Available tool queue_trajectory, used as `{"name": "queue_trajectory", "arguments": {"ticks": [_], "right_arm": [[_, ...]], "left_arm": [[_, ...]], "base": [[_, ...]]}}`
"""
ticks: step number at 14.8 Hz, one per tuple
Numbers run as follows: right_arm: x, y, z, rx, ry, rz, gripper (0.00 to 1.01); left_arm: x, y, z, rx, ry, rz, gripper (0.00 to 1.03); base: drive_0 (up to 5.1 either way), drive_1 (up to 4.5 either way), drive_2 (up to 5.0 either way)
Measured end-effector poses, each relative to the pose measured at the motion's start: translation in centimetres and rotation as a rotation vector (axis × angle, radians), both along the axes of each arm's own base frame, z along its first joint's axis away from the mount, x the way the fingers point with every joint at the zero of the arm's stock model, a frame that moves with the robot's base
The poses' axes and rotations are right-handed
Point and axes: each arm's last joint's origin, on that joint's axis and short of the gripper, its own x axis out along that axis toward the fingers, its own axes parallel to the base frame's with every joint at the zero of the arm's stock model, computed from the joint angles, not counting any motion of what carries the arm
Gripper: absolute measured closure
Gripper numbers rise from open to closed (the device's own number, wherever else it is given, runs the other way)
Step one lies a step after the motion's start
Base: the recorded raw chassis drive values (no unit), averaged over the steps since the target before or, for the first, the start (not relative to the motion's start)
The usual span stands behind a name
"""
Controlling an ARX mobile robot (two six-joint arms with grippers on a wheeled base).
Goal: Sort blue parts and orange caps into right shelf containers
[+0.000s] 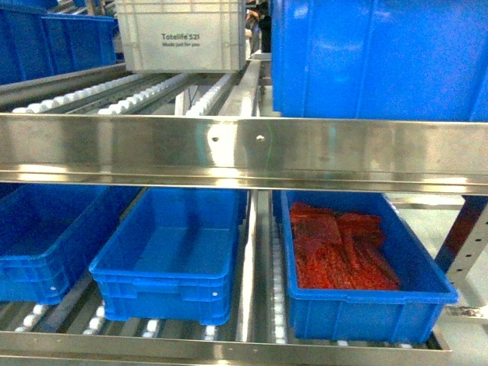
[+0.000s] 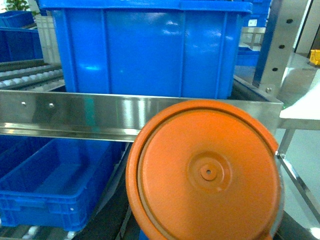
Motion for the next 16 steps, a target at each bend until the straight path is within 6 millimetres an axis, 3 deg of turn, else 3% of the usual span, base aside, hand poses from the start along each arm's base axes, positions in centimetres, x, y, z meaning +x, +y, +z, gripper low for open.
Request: {"name": "queue_trajectory", "arguments": {"ticks": [16], "right_arm": [[0.00, 0.00, 0.00, 0.000, 0.000, 0.000, 0.59]], "left_arm": [[0.00, 0.00, 0.01, 0.000, -0.002, 0.000, 0.59]], "base": [[-5.0, 2.50, 2.5]]}}
